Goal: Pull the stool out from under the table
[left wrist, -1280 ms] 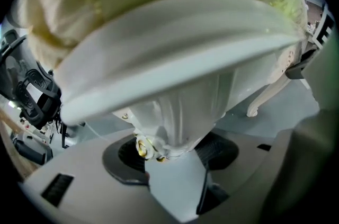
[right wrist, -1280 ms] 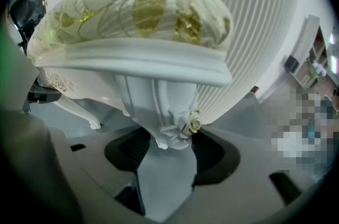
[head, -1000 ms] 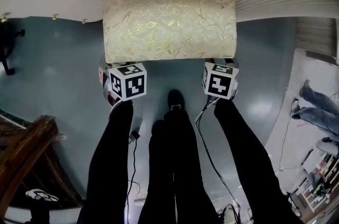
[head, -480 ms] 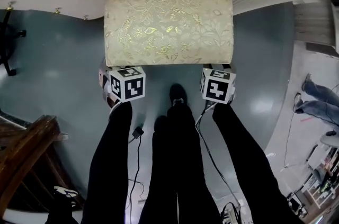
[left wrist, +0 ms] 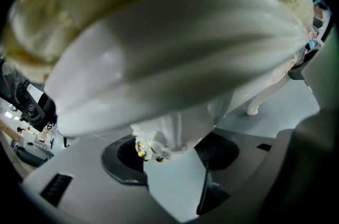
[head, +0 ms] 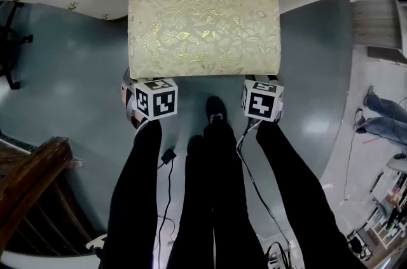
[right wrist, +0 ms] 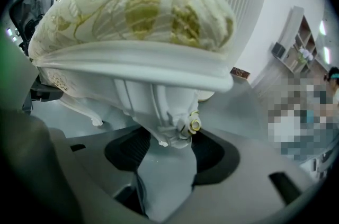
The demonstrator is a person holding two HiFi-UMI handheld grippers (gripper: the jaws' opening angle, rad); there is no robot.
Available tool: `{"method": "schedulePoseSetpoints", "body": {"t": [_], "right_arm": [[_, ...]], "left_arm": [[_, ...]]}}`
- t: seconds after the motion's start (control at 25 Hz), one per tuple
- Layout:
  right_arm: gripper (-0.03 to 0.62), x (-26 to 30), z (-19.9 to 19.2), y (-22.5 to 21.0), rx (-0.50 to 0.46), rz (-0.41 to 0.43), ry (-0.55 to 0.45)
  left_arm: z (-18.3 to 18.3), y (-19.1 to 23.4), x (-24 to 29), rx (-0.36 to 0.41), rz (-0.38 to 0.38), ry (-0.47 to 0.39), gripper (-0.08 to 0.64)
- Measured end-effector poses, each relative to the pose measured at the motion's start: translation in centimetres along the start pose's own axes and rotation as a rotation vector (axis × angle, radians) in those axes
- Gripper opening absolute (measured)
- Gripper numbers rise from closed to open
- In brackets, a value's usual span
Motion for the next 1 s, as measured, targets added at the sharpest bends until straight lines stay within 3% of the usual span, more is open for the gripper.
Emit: {"method": "schedulePoseSetpoints", "body": {"t": [0.4,0.48,0.56,0.8,0.88,1.0], "right_arm": [[0.252,-0.2,-0.1,0.0,0.013,-0.013,0.014],[0.245,-0.8,-0.8,-0.2,0.043,-0.031,0.018],[0.199,-1.1,-2.0,0.0,0.055,-0.040,0.017],[0.198,-2.4,-4.3,0.7,0.039,-0.002,0.018],[0.162,-3.1,-4.4,1.0,0.043,0.015,0.029],[0.079,-4.1,-4.0,1.0,0.041,0.017,0.018]], "left_arm": [[-0.3,-0.1,-0.6,-0.022,0.046,0.032,0.279],[-0.4,-0.1,-0.8,-0.034,0.049,0.033,0.279],[-0.7,-0.1,-1.1,-0.043,0.055,0.034,0.279],[-3.0,-1.1,-2.5,-0.079,0.027,0.074,0.278],[-3.9,-1.7,-3.2,-0.106,0.005,0.089,0.274],[-4.8,-2.4,-4.4,-0.114,-0.016,0.096,0.193]]}}
Point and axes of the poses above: the fingertips, and each gripper's own axes: x forward along the fingers, y to its left, z out of its top, the point moved 6 cm from there along -x, backward along the fingers, and after that the axes turned 8 degrees about y, right-handed, at the moved point
